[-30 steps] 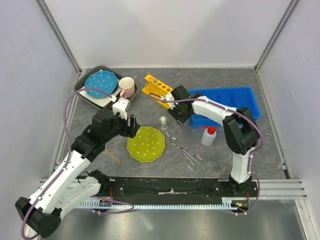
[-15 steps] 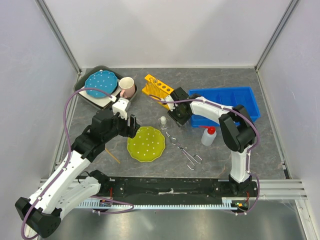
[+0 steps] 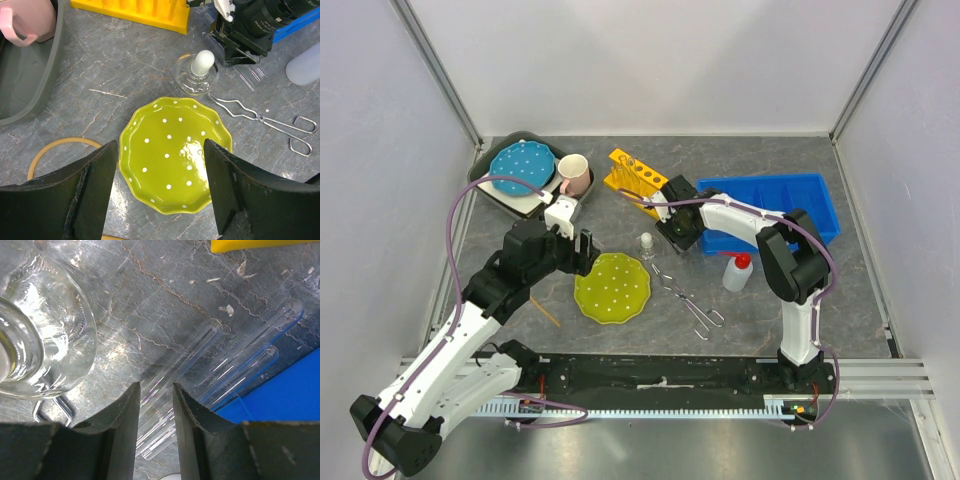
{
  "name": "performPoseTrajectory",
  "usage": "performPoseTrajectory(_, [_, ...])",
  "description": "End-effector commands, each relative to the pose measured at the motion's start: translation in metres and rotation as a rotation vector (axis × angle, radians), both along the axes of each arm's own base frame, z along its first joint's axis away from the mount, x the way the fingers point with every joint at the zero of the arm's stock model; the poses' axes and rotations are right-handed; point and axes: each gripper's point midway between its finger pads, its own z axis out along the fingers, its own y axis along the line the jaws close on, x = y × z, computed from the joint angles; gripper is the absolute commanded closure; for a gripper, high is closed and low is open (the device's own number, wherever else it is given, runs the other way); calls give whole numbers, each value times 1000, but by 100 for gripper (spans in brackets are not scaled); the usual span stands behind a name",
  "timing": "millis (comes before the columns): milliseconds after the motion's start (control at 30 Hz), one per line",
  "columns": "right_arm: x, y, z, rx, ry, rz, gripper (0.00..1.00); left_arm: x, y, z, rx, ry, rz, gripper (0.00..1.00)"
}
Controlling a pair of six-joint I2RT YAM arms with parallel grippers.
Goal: Organize the chemistry lab equipment
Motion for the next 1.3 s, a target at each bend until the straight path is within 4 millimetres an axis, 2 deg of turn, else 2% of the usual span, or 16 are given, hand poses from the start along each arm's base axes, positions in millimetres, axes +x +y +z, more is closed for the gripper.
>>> performPoseTrajectory(0, [-2, 6, -12, 21, 29, -10, 61, 3, -2, 9, 2, -55, -29, 23])
performPoseTrajectory(433, [-5, 9, -23, 31, 71, -18, 60, 3, -2, 8, 6, -50, -29, 23])
performPoseTrajectory(633, [-6, 13, -24, 41, 83, -23, 64, 3, -2, 9, 5, -53, -29, 23])
performPoseTrajectory(733, [-3, 15, -18, 50, 70, -25, 69, 3, -2, 9, 5, -53, -27, 23])
performPoseTrajectory(967, [8, 18, 14, 91, 0, -28, 75, 5, -3, 2, 16, -33, -27, 23])
performPoseTrajectory(1133, [12, 18, 51, 183, -46, -32, 77, 5, -5, -1, 13, -18, -33, 23])
performPoseTrajectory(1267, [15, 8, 81, 273, -80, -57, 77, 6, -8, 5, -13, -24, -28, 21])
